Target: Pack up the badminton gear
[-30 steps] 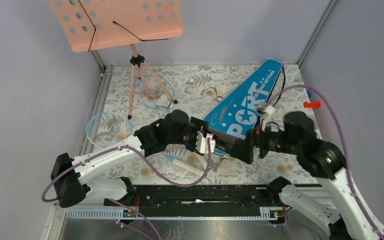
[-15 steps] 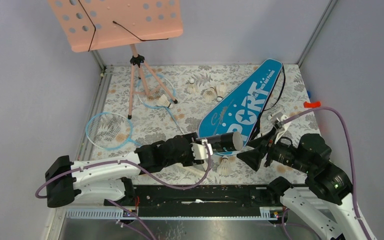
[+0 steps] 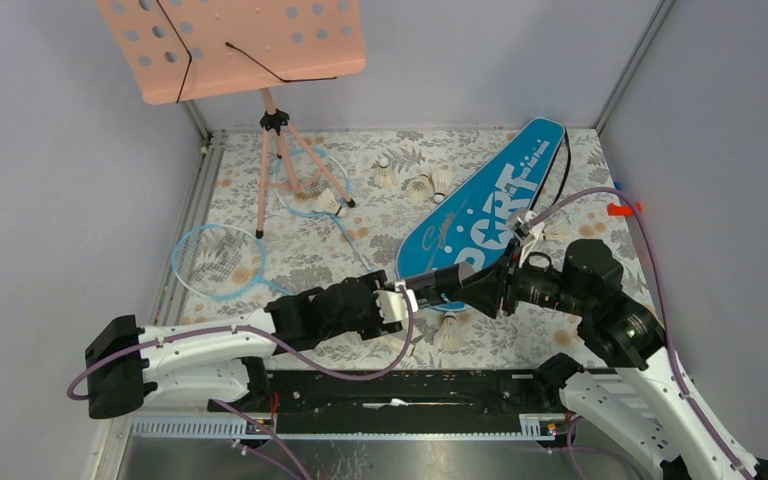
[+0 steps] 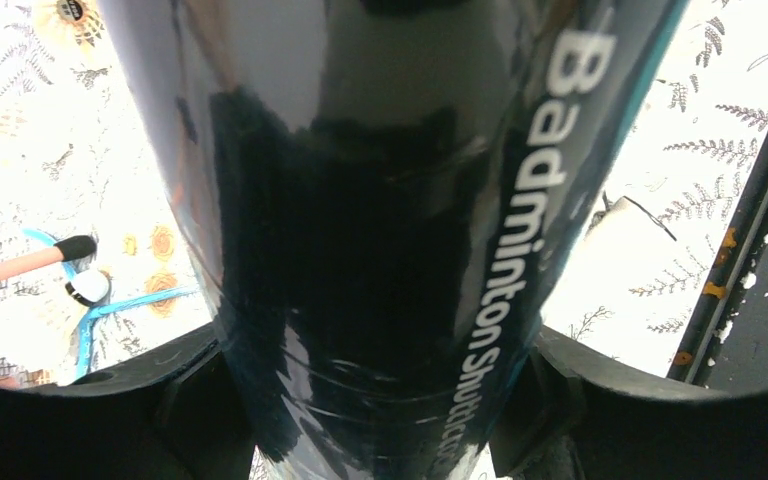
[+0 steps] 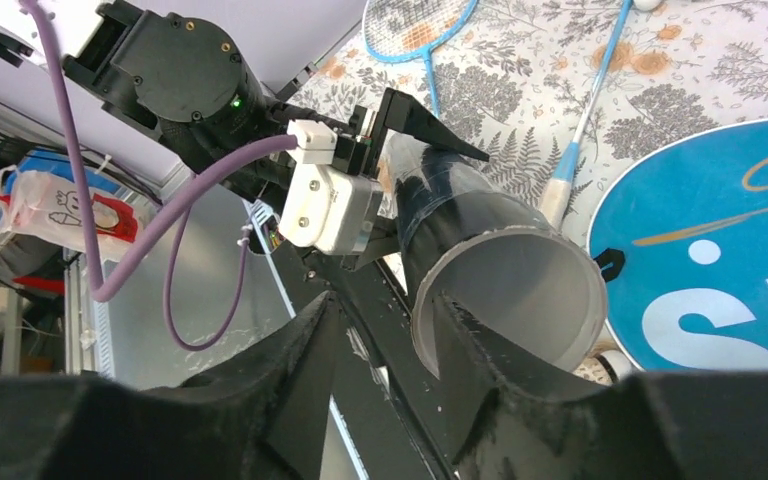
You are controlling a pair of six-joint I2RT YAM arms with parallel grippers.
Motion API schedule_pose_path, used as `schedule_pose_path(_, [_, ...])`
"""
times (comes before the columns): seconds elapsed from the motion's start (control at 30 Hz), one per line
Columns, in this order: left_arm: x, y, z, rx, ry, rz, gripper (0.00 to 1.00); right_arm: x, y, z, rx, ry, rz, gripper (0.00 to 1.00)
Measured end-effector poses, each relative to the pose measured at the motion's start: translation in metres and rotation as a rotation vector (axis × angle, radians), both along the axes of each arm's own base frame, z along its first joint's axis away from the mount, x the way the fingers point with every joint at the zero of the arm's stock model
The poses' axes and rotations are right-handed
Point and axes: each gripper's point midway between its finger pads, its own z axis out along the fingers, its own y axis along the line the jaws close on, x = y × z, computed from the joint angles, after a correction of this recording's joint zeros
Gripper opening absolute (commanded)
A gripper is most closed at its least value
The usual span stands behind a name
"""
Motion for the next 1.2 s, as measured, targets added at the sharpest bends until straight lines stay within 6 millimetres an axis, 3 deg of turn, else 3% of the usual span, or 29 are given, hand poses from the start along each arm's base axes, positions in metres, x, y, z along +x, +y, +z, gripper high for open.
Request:
schedule_pose_path(0.07, [-0.001, 0.000, -0.004, -0.003, 0.001, -0.005, 0.30, 0.001, 0.003, -0.002, -0.004, 0.009, 0.010, 0.29])
schedule_pose_path(0.23, [-0.003, 0.004, -0.004, -0.027, -0.021, -0.017, 0.30, 0.005, 0.004, -0.007, -0.020, 0.031, 0.010, 0.16])
schedule_pose_path(0.33, [-0.004, 0.006, -0.004, -0.044, -0.032, -0.020, 0.29, 0.006, 0.005, -0.010, -0.027, 0.040, 0.010, 0.00])
schedule_pose_path(0.6, [-0.009, 0.001, 0.001, -0.153, -0.071, -0.051, 0.18, 0.006, -0.009, -0.009, -0.078, 0.054, -0.064, 0.00])
schedule_pose_path(0.77, [-0.014, -0.016, 0.030, -0.271, -0.133, -0.116, 0.08, -0.012, -0.025, 0.024, -0.034, -0.023, -0.084, 0.00])
schedule_pose_path(0.87, [-0.007, -0.006, 0.025, -0.277, -0.133, -0.065, 0.02, -0.025, -0.040, 0.043, -0.008, -0.095, -0.113, 0.00])
schedule_pose_path(1.0, [-0.004, 0.003, 0.017, -0.269, -0.129, -0.028, 0.01, -0.037, -0.057, 0.060, 0.017, -0.167, -0.153, 0.00])
schedule_pose_path(1.2, [-0.005, 0.007, 0.033, -0.331, -0.149, -0.017, 0.11, -0.032, -0.062, 0.048, -0.030, -0.139, -0.189, 0.00])
